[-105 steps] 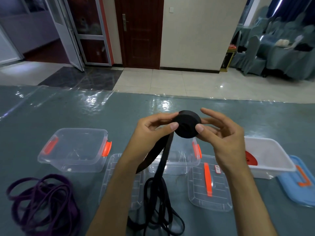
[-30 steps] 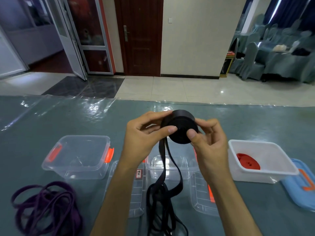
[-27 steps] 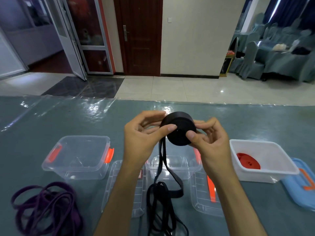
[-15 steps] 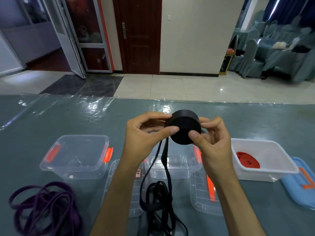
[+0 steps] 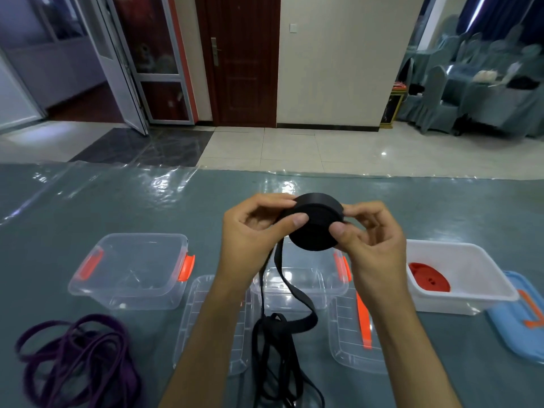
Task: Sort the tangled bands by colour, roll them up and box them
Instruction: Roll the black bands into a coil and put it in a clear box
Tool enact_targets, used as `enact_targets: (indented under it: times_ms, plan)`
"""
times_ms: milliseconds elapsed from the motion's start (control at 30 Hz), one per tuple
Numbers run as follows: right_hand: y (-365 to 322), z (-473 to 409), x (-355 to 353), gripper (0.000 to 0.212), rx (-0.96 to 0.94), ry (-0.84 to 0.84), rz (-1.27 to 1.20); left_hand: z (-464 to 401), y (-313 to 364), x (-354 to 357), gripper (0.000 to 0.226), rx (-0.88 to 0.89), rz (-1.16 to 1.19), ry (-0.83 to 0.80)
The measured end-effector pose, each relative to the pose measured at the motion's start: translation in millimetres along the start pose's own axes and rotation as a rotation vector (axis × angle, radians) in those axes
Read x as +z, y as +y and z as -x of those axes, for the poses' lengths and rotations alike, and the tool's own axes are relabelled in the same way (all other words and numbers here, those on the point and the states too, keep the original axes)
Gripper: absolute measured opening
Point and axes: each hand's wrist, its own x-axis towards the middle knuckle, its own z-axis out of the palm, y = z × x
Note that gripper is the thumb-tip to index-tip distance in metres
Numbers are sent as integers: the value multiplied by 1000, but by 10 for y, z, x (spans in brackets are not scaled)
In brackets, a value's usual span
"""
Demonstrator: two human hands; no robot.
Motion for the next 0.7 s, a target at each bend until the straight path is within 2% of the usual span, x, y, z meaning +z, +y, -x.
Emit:
enact_targets:
  times_ms: [100, 200, 233, 300, 400, 567, 700]
  plan:
    - [7, -12, 15, 28, -38, 36, -10, -17, 13, -3, 30, -112, -5, -99]
    - [7, -29, -59, 18, 76, -6, -29, -32, 52, -46, 40, -121, -63, -199]
    - [-2, -39, -100, 15, 126, -41, -24, -24, 56, -49, 39, -106, -80, -183]
    - [-27, -59, -161, 25, 190, -105, 19, -4, 54, -29, 34, -79, -117, -102]
    - [-59, -56, -146, 32, 182, -120, 108, 2, 24, 14, 20, -100, -126, -26]
    - [-108, -41, -72, 33, 64, -16, 159, -38, 50, -50, 28, -126, -86, -132]
    - [-85, -74, -62, 35, 152, -128, 134, 22, 74, -90, 27, -3, -233, -72]
